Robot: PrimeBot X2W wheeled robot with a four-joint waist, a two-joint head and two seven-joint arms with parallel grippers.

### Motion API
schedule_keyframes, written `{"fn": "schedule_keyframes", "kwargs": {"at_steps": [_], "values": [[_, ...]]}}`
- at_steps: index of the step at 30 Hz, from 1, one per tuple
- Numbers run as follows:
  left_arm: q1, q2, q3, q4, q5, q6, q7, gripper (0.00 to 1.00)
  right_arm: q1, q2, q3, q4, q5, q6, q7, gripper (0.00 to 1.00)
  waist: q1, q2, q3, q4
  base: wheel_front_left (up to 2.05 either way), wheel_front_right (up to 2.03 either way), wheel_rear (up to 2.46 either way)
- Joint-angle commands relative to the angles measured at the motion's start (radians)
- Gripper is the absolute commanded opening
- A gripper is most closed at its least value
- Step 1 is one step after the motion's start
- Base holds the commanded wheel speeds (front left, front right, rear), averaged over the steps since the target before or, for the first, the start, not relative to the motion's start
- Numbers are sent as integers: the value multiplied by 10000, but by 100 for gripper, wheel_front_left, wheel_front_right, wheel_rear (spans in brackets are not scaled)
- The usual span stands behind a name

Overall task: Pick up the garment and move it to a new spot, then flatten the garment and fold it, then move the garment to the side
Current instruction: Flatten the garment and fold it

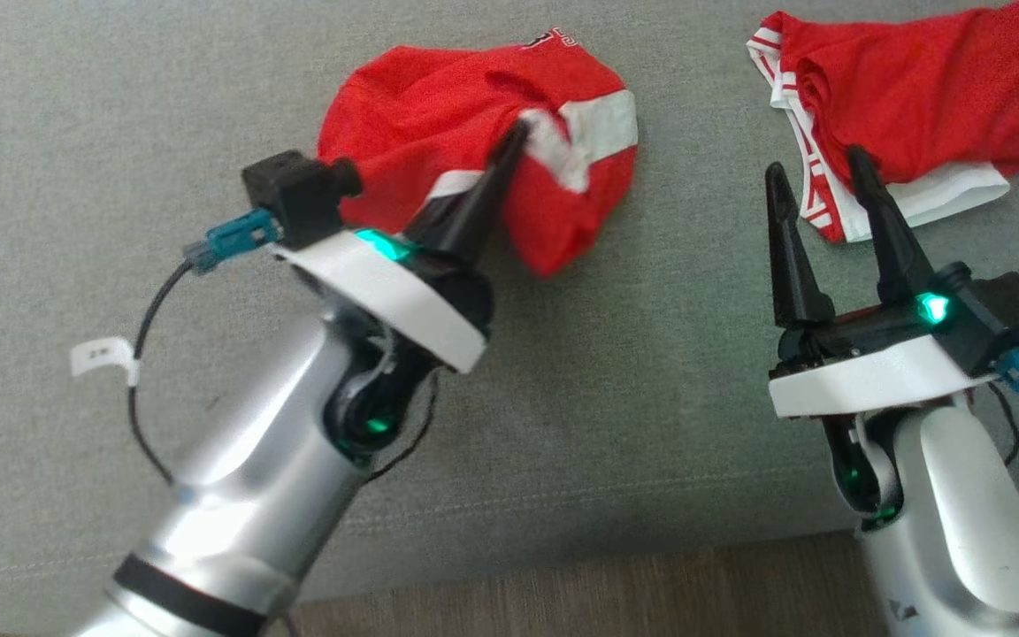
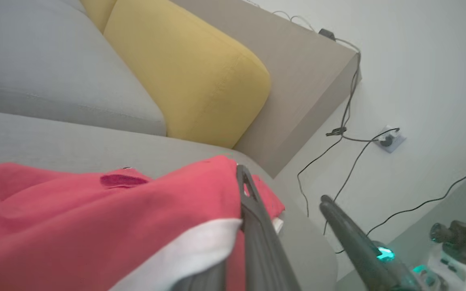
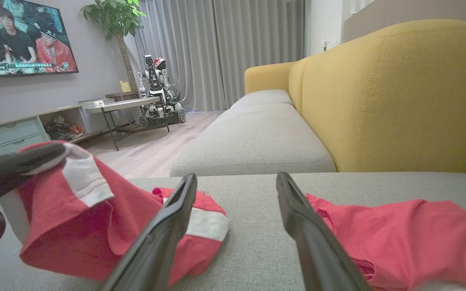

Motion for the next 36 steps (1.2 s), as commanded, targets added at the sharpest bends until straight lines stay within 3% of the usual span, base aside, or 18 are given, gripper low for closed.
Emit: {"fn": "schedule_keyframes", "kwargs": {"at_steps": [1,5,13,14,15,16,24,36], "values": [[-200,348,272,83,88,55,155,0,-67,109,242,-314,63,-4,-63,100,0,-1,54,-50,0,0,0],[-65,631,-247,920,696,137,293,0,-97,109,209,-310,67,-4,-63,100,0,-1,139,-84,0,0,0],[26,513,-1306,2288,1703,145,118,0,-113,109,241,-193,1,-4,-63,100,0,-1,139,-28,0,0,0],[5,484,-1446,2478,1864,154,71,25,-119,109,271,-163,-9,-4,-63,100,0,-1,124,-18,0,0,0],[-10,431,-1528,2644,1956,160,-2,76,-122,109,294,-137,-16,-4,-63,100,0,-1,106,-8,0,0,0],[-20,367,-1563,2781,1996,160,-95,100,-119,109,312,-114,-25,-4,-63,100,0,-1,86,5,0,0,0],[-14,305,-1434,3168,2116,184,-691,100,11,109,305,56,-81,-4,-63,100,0,-1,-193,245,0,0,0],[1004,1268,-1488,2376,1943,152,-638,100,129,109,209,151,-123,-4,-63,100,0,-1,-591,920,0,0,0]]}}
